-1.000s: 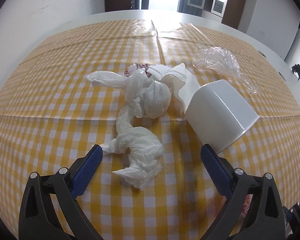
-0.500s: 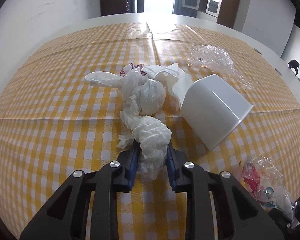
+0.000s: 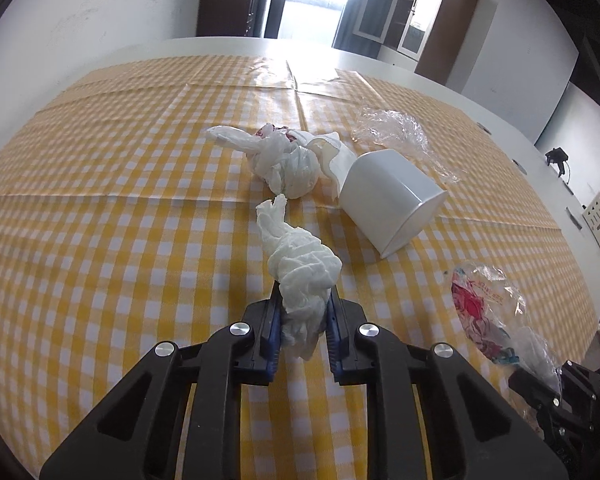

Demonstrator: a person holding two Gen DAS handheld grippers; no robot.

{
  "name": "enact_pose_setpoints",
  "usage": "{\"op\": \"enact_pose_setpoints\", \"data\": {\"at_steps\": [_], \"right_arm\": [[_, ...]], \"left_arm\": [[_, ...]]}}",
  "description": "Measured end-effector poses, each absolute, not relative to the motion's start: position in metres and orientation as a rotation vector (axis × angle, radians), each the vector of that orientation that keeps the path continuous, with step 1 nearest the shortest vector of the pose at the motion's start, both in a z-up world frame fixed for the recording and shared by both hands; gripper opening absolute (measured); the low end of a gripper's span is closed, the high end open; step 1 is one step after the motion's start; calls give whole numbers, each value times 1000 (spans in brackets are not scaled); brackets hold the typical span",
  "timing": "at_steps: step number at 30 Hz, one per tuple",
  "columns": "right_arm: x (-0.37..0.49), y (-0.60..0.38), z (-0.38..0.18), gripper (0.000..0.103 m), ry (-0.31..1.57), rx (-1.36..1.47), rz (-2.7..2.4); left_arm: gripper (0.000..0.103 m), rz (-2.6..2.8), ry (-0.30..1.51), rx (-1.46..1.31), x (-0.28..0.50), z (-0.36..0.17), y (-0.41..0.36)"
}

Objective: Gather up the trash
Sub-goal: 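Lift the tissue and wrapped roll and carry both down over the blue wastebasket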

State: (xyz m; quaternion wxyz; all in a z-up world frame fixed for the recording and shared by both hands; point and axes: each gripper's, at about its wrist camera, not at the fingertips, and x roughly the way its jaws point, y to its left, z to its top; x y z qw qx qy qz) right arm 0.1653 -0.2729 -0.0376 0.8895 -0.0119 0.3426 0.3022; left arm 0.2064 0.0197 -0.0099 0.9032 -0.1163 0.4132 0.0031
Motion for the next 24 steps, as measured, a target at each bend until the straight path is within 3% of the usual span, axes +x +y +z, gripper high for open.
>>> {"op": "enact_pose_setpoints", "data": {"at_steps": [10,24], "right_arm": [[153,-265,-36,12,707,-17,651],[78,-236,-42,12,711,-78,755]], "left_arm": [[17,-29,807,-303,152,-5,35],[17,-126,708,-270,17,-8,23]]}}
